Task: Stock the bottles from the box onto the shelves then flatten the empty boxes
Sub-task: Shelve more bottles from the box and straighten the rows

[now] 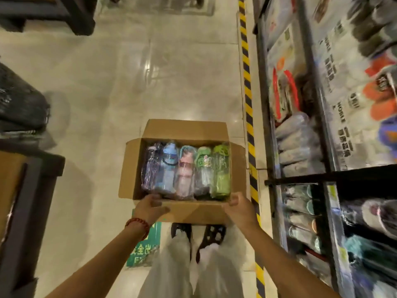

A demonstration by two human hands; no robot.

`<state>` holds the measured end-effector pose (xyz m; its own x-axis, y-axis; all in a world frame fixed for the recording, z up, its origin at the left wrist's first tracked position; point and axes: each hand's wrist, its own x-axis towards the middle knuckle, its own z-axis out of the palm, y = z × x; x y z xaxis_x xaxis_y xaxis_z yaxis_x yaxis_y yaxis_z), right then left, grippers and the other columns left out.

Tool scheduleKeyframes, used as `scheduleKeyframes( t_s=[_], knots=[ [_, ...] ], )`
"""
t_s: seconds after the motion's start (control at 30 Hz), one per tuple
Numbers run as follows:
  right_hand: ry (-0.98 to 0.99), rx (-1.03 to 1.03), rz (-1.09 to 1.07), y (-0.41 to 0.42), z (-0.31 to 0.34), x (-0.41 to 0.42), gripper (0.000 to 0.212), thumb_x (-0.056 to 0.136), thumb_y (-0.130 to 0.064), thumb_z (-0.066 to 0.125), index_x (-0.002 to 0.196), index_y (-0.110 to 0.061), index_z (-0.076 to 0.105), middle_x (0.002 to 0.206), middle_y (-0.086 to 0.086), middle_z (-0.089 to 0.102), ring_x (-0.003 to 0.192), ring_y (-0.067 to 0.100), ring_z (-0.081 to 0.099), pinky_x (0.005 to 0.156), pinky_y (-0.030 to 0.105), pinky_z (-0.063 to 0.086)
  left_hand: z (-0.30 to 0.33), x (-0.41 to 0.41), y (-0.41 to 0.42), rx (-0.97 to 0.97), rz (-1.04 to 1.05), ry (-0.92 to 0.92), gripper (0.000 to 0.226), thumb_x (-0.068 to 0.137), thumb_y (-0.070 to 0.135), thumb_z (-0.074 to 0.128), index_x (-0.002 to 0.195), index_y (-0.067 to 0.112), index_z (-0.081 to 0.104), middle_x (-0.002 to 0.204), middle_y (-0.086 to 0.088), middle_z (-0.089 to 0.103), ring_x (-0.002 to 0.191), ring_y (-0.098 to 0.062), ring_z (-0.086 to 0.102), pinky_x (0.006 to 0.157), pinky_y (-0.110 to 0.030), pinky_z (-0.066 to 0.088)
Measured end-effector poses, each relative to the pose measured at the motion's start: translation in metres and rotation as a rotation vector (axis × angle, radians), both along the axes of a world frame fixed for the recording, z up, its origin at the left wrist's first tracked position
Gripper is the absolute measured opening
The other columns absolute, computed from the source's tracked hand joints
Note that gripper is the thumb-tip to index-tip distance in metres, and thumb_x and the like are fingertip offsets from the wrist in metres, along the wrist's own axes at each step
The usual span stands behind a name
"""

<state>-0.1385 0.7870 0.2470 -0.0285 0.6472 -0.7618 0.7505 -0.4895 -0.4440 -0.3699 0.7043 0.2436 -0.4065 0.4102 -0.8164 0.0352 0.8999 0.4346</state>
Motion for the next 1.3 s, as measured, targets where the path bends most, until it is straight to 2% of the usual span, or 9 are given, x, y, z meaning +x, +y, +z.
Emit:
scheduleKeyframes(
  t_s=[0.07,0.17,0.37,0.6,0.73,0.93,1.1,1.23,1.3],
  knots=[
    [-0.024,-0.005,0.006,0.019,-0.04,-0.002,0.05,0.085,-0.024,0.067,0.128,-0.007,0.048,0.097,-0.003,0.047,0.09,0.015,0.045,0.069,0.025,0.04,-0.036,-0.001,0.009,-0.02,-0.008,0.006,0.057,0.074,0.006,0.077,0.124,0.002,0.052,0.115,-0.013,0.061,0.11,-0.029,0.057,0.085,-0.032,0.046],
    [-0.039,-0.018,0.079,0.046,-0.095,-0.007,0.054,0.085,-0.028,0.066,0.13,-0.008,0.043,0.1,-0.001,0.051,0.09,0.018,0.046,0.054,0.022,0.032,-0.091,-0.003,0.025,-0.01,-0.031,0.029,0.058,0.073,0.003,0.076,0.126,0.0,0.052,0.117,-0.014,0.061,0.11,-0.029,0.058,0.086,-0.03,0.045],
    [-0.04,0.006,0.133,0.086,-0.195,-0.022,0.077,0.085,-0.033,0.067,0.146,-0.012,0.025,0.144,0.01,0.039,0.127,0.028,0.042,0.09,0.03,0.04,-0.188,-0.014,0.059,-0.027,-0.006,0.097,0.067,0.077,0.005,0.074,0.135,0.001,0.041,0.13,-0.013,0.049,0.117,-0.029,0.05,0.098,-0.036,0.04],
    [-0.249,0.032,0.118,0.104,-0.289,-0.043,0.105,0.076,-0.05,0.072,0.149,-0.005,0.012,0.147,0.02,0.032,0.135,0.037,0.032,0.108,0.045,0.036,-0.271,-0.053,0.08,-0.038,-0.074,0.43,0.079,0.074,0.029,0.077,0.14,0.007,0.038,0.142,-0.012,0.044,0.128,-0.03,0.043,0.106,-0.043,0.037],
    [-0.437,0.158,0.062,0.107,-0.309,-0.054,0.1,0.064,-0.056,0.078,0.133,0.003,0.036,0.128,0.024,0.046,0.114,0.038,0.048,0.094,0.046,0.046,-0.3,-0.058,0.097,-0.119,-0.159,0.411,0.081,0.071,0.044,0.077,0.135,0.008,0.043,0.136,-0.012,0.05,0.122,-0.03,0.049,0.098,-0.042,0.042],
    [-0.572,0.143,0.099,0.111,-0.328,-0.062,0.101,0.065,-0.058,0.077,0.13,0.008,0.038,0.128,0.022,0.039,0.114,0.034,0.04,0.093,0.038,0.041,-0.325,-0.054,0.111,-0.261,-0.341,0.485,0.079,0.063,0.066,0.07,0.109,0.004,0.056,0.108,-0.017,0.06,0.095,-0.03,0.058,0.08,-0.041,0.054],
    [-0.572,0.219,0.015,0.096,-0.335,-0.061,0.086,0.065,-0.043,0.081,0.125,0.001,0.037,0.131,0.018,0.036,0.117,0.035,0.038,0.095,0.043,0.041,-0.334,-0.048,0.114,-0.278,-0.297,0.528,0.09,0.065,0.054,0.077,0.127,-0.001,0.041,0.125,-0.022,0.047,0.115,-0.036,0.047,0.097,-0.046,0.044],
    [-0.447,0.235,-0.038,0.08,-0.34,-0.064,0.088,0.067,-0.035,0.082,0.126,-0.001,0.027,0.137,0.019,0.028,0.108,0.04,0.046,0.086,0.042,0.046,-0.34,-0.038,0.114,-0.221,-0.146,0.422,0.084,0.065,0.041,0.082,0.121,0.001,0.034,0.114,-0.019,0.054,0.102,-0.034,0.056,0.078,-0.038,0.047],
    [-0.423,0.199,-0.069,0.081,-0.344,-0.062,0.092,0.067,-0.036,0.082,0.129,-0.002,0.023,0.131,0.02,0.038,0.105,0.04,0.05,0.086,0.042,0.047,-0.346,-0.042,0.116,-0.232,-0.096,0.393,0.086,0.063,0.046,0.082,0.119,0.002,0.033,0.109,-0.018,0.055,0.099,-0.034,0.057,0.078,-0.039,0.05]
  ],
)
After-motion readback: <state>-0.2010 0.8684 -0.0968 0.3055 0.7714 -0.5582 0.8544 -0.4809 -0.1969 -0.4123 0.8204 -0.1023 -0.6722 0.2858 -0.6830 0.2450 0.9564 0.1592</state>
